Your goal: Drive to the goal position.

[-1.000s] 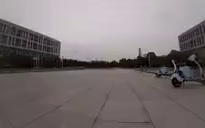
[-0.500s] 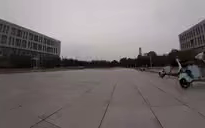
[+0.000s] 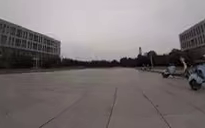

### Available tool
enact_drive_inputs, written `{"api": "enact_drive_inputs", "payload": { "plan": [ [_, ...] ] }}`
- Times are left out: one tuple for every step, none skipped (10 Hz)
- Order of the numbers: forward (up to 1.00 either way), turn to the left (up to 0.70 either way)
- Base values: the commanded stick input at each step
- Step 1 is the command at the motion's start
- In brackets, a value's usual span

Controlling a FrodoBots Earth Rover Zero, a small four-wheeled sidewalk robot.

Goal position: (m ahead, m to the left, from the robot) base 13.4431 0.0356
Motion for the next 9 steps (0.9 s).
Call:
{"api": "enact_drive_inputs", "payload": {
  "plan": [
    [0.70, 0.00],
    [0.70, 0.00],
    [0.70, 0.00],
    [0.70, 0.00],
    [0.70, 0.00],
    [0.70, 0.00],
    [0.70, -0.08],
    [0.70, -0.17],
    [0.70, -0.14]
  ]
}}
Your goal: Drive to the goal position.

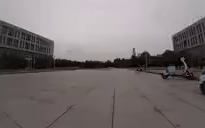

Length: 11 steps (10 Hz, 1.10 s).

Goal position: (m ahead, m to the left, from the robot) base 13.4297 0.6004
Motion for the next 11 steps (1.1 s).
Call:
{"api": "enact_drive_inputs", "payload": {
  "plan": [
    [0.70, -0.01],
    [0.70, 0.00],
    [0.70, -0.01],
    [0.70, -0.02],
    [0.70, 0.00],
    [0.70, 0.00],
    [0.70, 0.00],
    [0.70, 0.00],
    [0.70, 0.00],
    [0.70, -0.04],
    [0.70, 0.00]
  ]
}}
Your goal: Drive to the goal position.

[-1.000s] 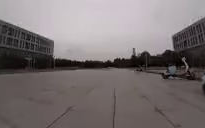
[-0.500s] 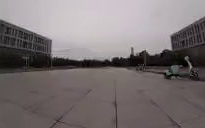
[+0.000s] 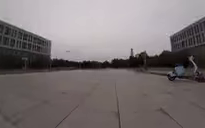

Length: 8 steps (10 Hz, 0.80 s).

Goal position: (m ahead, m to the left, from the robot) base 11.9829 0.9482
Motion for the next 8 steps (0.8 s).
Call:
{"api": "enact_drive_inputs", "payload": {
  "plan": [
    [0.70, 0.00],
    [0.70, 0.00],
    [0.70, 0.00],
    [0.70, 0.00],
    [0.70, 0.00],
    [0.70, 0.00],
    [0.70, 0.00],
    [0.70, 0.00]
  ]
}}
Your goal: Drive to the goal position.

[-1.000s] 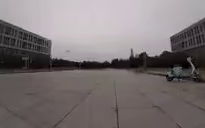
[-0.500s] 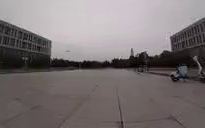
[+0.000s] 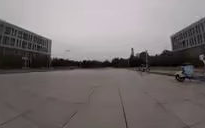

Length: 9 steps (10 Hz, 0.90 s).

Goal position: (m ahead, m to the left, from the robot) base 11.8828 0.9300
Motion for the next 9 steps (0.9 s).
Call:
{"api": "enact_drive_inputs", "payload": {
  "plan": [
    [0.70, 0.00],
    [0.70, 0.00],
    [0.70, 0.00],
    [0.70, 0.00],
    [0.70, 0.00],
    [0.70, 0.00],
    [0.70, 0.00],
    [0.70, 0.00],
    [0.70, 0.00]
  ]
}}
